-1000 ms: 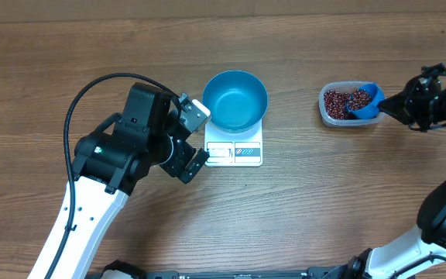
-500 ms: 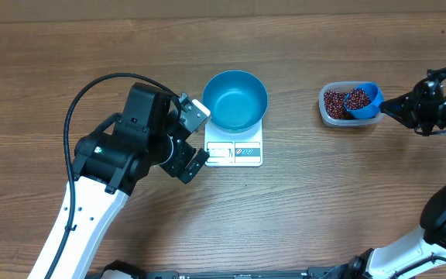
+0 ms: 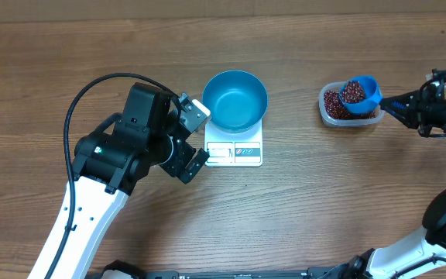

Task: Scoop item into bowl and weigh 150g on scale
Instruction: 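Lift the filled blue scoop and carry it over the teal bowl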

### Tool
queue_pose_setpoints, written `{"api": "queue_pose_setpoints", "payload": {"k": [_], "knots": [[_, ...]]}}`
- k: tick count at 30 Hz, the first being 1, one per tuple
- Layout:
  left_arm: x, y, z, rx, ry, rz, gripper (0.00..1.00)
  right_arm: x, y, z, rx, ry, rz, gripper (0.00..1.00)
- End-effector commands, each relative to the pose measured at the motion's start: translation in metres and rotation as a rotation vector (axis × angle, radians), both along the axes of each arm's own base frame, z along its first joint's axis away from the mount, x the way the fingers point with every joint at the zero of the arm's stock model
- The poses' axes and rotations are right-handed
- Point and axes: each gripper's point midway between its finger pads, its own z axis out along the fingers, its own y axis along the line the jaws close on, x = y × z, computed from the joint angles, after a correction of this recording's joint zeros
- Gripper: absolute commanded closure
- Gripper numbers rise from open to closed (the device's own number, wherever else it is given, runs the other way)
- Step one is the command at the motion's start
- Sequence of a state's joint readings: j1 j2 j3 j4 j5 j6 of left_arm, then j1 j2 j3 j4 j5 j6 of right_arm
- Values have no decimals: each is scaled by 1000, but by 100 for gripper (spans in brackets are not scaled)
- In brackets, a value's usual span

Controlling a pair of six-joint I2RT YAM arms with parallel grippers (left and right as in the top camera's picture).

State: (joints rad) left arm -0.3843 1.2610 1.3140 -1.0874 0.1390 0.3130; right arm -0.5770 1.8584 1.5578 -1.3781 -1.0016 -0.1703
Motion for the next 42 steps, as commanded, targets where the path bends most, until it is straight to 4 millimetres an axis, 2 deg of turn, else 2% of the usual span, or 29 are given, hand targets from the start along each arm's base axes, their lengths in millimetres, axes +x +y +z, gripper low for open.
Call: {"api": "queue_pose_setpoints", "payload": {"k": [1,15,19,25,33,37,42], "knots": [[1,-3,11,-24,-19,5,1,5,12,17,79,-89,29,96],[1,-3,11,-24,-19,5,0,8,83,34,148,-158,216,96],[1,-3,11,-24,-19,5,0,2,114,45,135,-201,307,96],[1,-3,11,-24,-19,5,0,-7,146,63,80,-313,419,96],[1,-3,11,-24,-19,5,0,-5,186,46,-84,-380,576,96],[1,-3,11,-24,-19,5,1,-3,215,35,-196,-438,677,96],[1,-3,11,-24,-19,5,0,8,229,16,-396,-480,737,96]]}}
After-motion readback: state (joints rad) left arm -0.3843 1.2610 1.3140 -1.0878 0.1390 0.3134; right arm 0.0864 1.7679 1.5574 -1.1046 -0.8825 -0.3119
